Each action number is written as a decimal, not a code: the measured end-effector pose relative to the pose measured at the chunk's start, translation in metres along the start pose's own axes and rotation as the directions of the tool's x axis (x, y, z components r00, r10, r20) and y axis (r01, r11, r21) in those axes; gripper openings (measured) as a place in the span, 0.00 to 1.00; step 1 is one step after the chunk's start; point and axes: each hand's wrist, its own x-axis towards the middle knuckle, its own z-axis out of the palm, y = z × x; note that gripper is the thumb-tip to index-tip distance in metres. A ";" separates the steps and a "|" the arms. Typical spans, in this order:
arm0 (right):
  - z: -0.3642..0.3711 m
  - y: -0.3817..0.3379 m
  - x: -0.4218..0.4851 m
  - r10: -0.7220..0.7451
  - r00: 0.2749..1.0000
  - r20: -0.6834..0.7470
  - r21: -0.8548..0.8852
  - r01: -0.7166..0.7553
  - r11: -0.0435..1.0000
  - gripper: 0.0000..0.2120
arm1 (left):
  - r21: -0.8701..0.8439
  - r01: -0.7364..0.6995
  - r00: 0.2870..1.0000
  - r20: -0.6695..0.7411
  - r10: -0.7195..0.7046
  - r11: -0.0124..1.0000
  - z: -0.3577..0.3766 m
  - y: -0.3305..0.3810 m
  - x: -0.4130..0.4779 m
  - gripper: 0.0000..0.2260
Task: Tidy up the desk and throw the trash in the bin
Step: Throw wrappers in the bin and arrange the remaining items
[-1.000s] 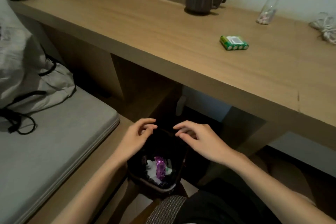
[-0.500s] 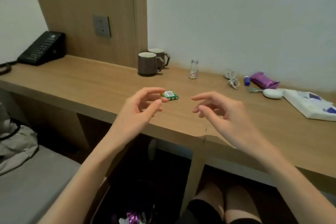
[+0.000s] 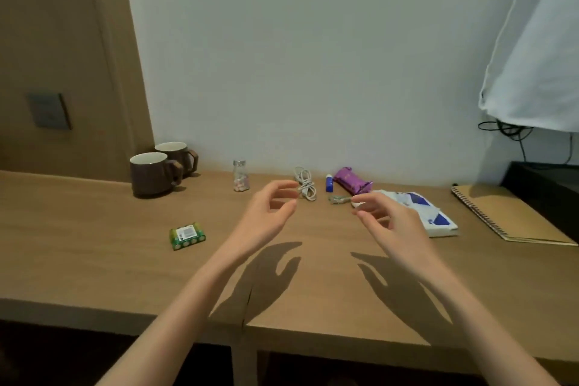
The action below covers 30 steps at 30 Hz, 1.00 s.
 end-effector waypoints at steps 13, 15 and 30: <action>-0.030 0.127 0.055 0.337 0.931 -0.139 -0.563 -0.355 0.747 0.20 | 0.315 -0.031 0.999 0.048 0.017 0.948 0.100 -0.062 0.097 0.19; -0.028 0.136 0.059 0.385 0.915 -0.125 -0.574 -0.383 0.724 0.25 | 0.350 -0.053 0.998 0.057 0.035 0.935 0.108 -0.074 0.107 0.20; -0.031 0.164 0.076 0.458 0.820 -0.343 -0.461 -0.572 0.678 0.13 | 0.568 -0.174 0.982 0.163 0.098 0.804 0.172 -0.076 0.182 0.25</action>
